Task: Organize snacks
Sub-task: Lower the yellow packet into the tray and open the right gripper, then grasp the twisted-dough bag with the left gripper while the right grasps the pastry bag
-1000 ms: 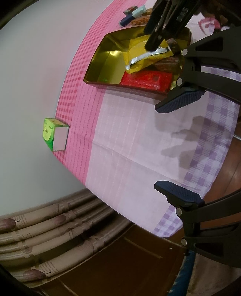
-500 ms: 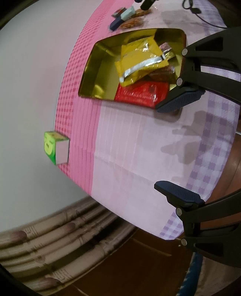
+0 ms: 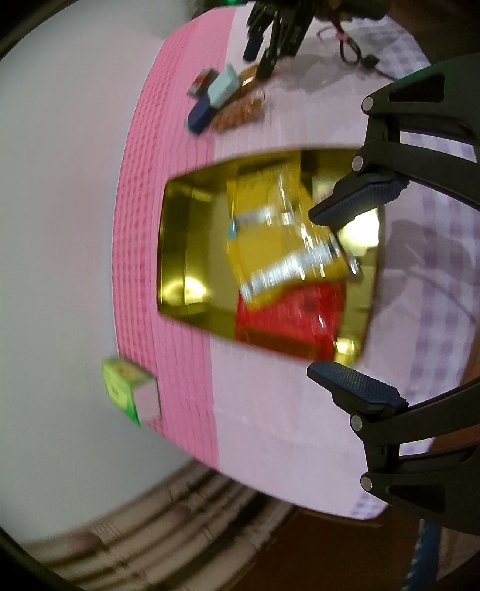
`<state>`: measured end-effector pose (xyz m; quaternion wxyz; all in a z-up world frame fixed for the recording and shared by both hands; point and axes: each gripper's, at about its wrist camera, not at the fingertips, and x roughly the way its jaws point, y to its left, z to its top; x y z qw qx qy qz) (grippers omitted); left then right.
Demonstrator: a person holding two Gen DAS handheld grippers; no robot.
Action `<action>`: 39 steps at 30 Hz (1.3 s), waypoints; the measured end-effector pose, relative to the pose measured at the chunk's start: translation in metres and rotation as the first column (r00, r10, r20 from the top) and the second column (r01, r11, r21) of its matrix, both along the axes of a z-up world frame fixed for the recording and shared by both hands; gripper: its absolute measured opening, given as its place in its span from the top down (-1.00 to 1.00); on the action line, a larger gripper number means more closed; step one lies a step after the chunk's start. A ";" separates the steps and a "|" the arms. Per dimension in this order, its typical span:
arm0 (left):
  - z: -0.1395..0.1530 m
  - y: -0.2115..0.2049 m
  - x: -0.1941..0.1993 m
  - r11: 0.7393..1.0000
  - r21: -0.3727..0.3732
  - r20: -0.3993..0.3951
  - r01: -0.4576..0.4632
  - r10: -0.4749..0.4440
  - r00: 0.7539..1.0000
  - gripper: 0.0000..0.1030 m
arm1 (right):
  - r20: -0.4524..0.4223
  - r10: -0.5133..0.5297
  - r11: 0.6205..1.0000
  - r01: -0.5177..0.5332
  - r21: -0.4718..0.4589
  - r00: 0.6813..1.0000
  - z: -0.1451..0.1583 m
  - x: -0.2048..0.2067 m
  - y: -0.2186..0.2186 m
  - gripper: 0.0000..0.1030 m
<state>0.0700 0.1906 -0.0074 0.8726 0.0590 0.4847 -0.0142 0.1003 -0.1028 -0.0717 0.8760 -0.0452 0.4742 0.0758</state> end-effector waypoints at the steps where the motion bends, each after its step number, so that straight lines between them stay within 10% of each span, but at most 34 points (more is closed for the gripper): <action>1: -0.001 -0.011 0.003 1.000 0.000 -0.002 0.018 -0.018 1.000 -0.48 | -0.001 0.003 1.000 -0.003 0.000 1.000 -0.002 0.001 0.000 -0.07; 16: -0.030 -0.136 0.043 0.983 -0.046 -0.050 0.181 -0.183 0.982 -0.48 | 0.010 0.020 0.999 -0.020 0.047 1.000 -0.017 0.012 -0.014 0.19; 39: -0.056 -0.178 0.071 0.985 -0.057 -0.057 0.166 -0.169 0.984 -0.48 | 0.087 -0.150 0.988 0.153 -0.029 0.985 -0.018 -0.011 -0.089 0.25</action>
